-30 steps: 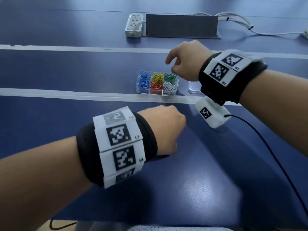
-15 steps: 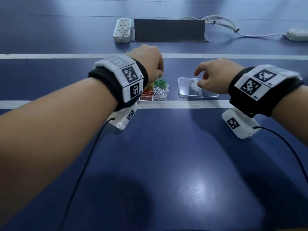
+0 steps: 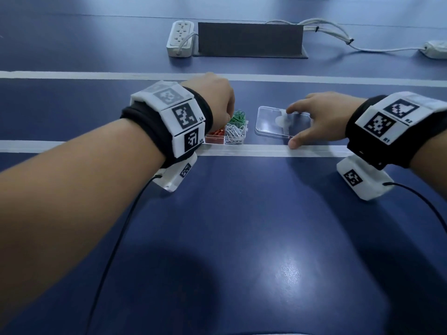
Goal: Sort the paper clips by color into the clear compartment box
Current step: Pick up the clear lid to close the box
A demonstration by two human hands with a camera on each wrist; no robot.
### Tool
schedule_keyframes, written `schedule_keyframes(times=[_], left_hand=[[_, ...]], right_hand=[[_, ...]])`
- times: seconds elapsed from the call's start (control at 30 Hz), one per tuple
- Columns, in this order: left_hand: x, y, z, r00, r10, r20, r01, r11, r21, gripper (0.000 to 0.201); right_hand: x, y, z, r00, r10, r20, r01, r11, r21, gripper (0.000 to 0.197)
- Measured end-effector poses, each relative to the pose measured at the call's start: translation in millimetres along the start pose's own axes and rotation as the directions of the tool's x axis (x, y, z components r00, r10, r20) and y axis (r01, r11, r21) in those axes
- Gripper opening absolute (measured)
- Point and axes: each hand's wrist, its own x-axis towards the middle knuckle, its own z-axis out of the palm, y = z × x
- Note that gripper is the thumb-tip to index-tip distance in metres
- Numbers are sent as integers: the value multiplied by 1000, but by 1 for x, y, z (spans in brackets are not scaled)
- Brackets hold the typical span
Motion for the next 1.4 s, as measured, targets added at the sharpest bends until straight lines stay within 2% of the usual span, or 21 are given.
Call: schedule_keyframes(times=[0.17, 0.27, 0.37, 0.4, 0.47, 0.53, 0.6, 0.83, 1.13, 1.4], left_hand=[[0, 0, -1, 1000, -1, -2, 1, 1000, 8, 27], [-4, -8, -9, 998, -17, -68, 14, 998, -53, 28], [-9, -26, -16, 993, -55, -106, 44, 993, -106, 23], [-12, -33, -17, 993, -82, -81, 71, 990, -124, 31], [-20, -48, -17, 987, -151, 54, 158, 973, -171, 69], [-30, -58, -16, 965, -187, 185, 224, 952, -209, 100], [-37, -65, -12, 942, -194, 275, 252, 948, -196, 111], [-27, -72, -9, 938, -188, 291, 237, 961, -143, 101], [-14, -78, -6, 946, -161, 283, 184, 981, -58, 83], [-10, -78, -4, 942, -171, 288, 185, 983, -20, 81]], right_hand=[[-2, 0, 0, 1000, 5, -31, -3, 999, 54, 72], [-1, 2, -5, 991, 23, -132, -10, 995, 96, 65], [2, -1, -17, 972, 49, -231, 9, 970, 244, 56], [2, -5, -20, 970, 47, -240, 29, 952, 304, 54], [2, -16, -23, 970, -4, -241, 97, 923, 373, 53], [1, -31, -22, 964, -101, -244, 188, 913, 362, 55], [1, -47, -19, 953, -184, -239, 258, 908, 330, 57], [16, -80, -11, 938, -295, -184, 336, 906, 256, 58], [24, -86, -10, 942, -305, -142, 329, 923, 202, 58], [22, -87, -6, 952, -281, -125, 302, 931, 205, 59]])
